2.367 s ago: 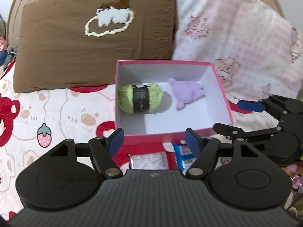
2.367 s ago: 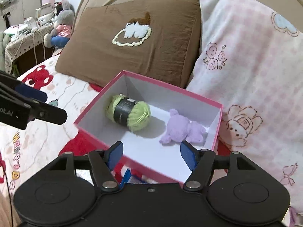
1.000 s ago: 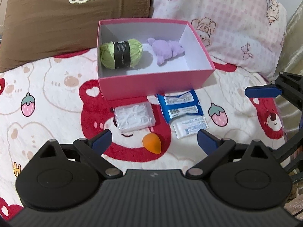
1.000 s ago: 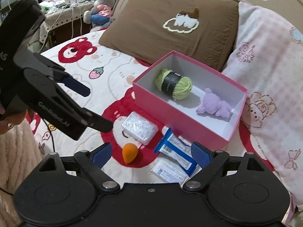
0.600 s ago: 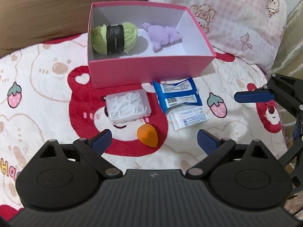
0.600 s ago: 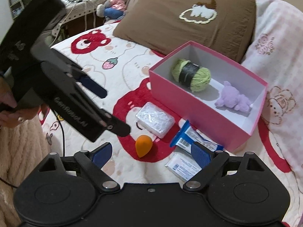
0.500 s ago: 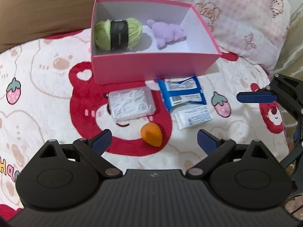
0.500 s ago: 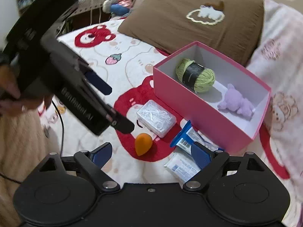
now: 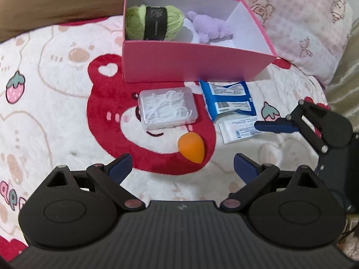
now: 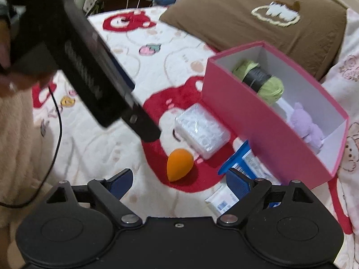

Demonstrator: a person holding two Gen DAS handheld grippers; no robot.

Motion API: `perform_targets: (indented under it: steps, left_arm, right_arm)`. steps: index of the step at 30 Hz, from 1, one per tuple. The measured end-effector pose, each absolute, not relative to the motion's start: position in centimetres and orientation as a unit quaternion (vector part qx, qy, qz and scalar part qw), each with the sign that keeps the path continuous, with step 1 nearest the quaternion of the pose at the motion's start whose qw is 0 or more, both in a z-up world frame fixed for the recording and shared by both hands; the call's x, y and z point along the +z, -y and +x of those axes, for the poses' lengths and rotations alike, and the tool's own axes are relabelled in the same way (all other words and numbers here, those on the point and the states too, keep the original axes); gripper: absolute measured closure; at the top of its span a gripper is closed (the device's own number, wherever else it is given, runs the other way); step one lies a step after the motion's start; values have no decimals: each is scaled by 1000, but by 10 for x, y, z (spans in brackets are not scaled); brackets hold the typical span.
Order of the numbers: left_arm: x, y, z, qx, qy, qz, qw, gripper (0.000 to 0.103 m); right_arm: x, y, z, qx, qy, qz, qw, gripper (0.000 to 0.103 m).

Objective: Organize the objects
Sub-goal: 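Move the left tool down to the orange makeup sponge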

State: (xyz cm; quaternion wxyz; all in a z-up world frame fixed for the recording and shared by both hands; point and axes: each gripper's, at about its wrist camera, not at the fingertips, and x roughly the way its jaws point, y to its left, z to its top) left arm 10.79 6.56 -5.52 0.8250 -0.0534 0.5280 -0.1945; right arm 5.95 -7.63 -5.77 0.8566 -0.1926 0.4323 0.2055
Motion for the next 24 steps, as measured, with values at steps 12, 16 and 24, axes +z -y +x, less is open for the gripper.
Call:
perform_targets:
  steps: [12, 16, 24]
  left_arm:
    - [-106, -67, 125, -157, -561, -100, 806, 5]
    - [-100, -66, 124, -152, -527, -89, 831, 5]
    - [-119, -56, 129, -168, -532, -99, 824, 7]
  right_arm:
    - [-98, 72, 84, 197, -467, -164, 846, 11]
    - [-111, 73, 92, 188, -473, -132, 851, 11]
    - [-126, 68, 99, 194, -481, -100, 849, 16]
